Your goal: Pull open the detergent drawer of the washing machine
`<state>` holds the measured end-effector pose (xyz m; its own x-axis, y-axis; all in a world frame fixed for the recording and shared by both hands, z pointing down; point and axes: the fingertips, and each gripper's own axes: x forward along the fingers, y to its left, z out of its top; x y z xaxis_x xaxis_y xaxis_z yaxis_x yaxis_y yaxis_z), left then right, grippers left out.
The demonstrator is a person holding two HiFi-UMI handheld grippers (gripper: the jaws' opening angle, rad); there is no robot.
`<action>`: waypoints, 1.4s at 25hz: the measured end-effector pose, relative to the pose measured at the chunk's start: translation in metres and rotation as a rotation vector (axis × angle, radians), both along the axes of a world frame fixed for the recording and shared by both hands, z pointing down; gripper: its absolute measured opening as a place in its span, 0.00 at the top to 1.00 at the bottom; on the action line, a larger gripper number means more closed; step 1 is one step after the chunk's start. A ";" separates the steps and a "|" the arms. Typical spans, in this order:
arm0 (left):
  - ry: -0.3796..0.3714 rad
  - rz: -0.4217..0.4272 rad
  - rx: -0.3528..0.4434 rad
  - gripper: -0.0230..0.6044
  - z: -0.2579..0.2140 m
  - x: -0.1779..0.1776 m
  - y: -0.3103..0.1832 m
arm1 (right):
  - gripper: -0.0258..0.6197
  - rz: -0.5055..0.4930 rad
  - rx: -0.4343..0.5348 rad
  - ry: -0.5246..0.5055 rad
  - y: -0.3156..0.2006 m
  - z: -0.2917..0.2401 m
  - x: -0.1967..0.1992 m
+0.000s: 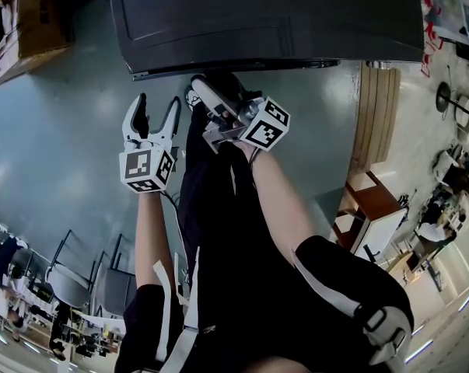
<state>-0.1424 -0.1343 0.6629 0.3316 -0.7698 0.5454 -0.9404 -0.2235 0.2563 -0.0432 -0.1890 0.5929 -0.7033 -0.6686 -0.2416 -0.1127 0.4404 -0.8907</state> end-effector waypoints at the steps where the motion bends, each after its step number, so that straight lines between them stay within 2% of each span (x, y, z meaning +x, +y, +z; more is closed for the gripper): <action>1: 0.002 0.005 0.005 0.43 -0.001 0.001 0.000 | 0.59 0.002 -0.007 0.001 0.000 0.000 0.000; 2: 0.006 0.010 0.013 0.43 -0.002 0.002 -0.001 | 0.56 0.006 -0.015 0.003 -0.001 0.000 0.000; 5: 0.026 0.020 0.056 0.43 -0.011 0.003 -0.006 | 0.55 0.008 -0.026 0.042 -0.002 0.001 0.000; 8: 0.043 0.002 0.102 0.43 -0.022 -0.002 -0.011 | 0.54 -0.013 -0.027 0.136 0.003 0.009 0.000; 9: 0.044 -0.003 0.116 0.43 -0.026 -0.003 -0.012 | 0.59 -0.019 -0.034 0.164 0.006 0.014 0.002; 12: 0.049 -0.001 0.162 0.43 -0.035 -0.004 -0.013 | 0.55 -0.026 -0.057 0.237 0.022 0.025 0.011; 14: 0.060 0.015 0.198 0.43 -0.041 -0.003 -0.017 | 0.54 -0.027 -0.025 0.378 0.030 0.031 0.019; 18: 0.098 0.038 0.272 0.43 -0.060 -0.001 -0.027 | 0.54 0.043 0.094 0.809 0.031 0.031 0.054; 20: 0.123 0.043 0.307 0.43 -0.074 0.001 -0.032 | 0.54 0.086 0.152 0.937 0.024 0.016 0.068; 23: 0.121 0.069 0.339 0.43 -0.088 0.011 -0.039 | 0.54 0.091 0.234 1.057 0.013 -0.002 0.070; 27: 0.064 0.117 0.336 0.43 -0.088 0.025 -0.043 | 0.52 0.104 0.227 1.135 0.007 -0.003 0.070; 30: 0.036 0.113 0.327 0.43 -0.086 0.025 -0.047 | 0.53 0.134 0.216 1.162 0.004 -0.007 0.071; 35: 0.053 0.078 0.313 0.43 -0.083 0.024 -0.052 | 0.52 0.119 0.233 1.182 0.004 -0.013 0.062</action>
<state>-0.1181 -0.1868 0.5800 0.4179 -0.8685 0.2665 -0.9045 -0.3702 0.2118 0.0191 -0.1849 0.5797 -0.5088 -0.7699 0.3852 -0.8538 0.5085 -0.1115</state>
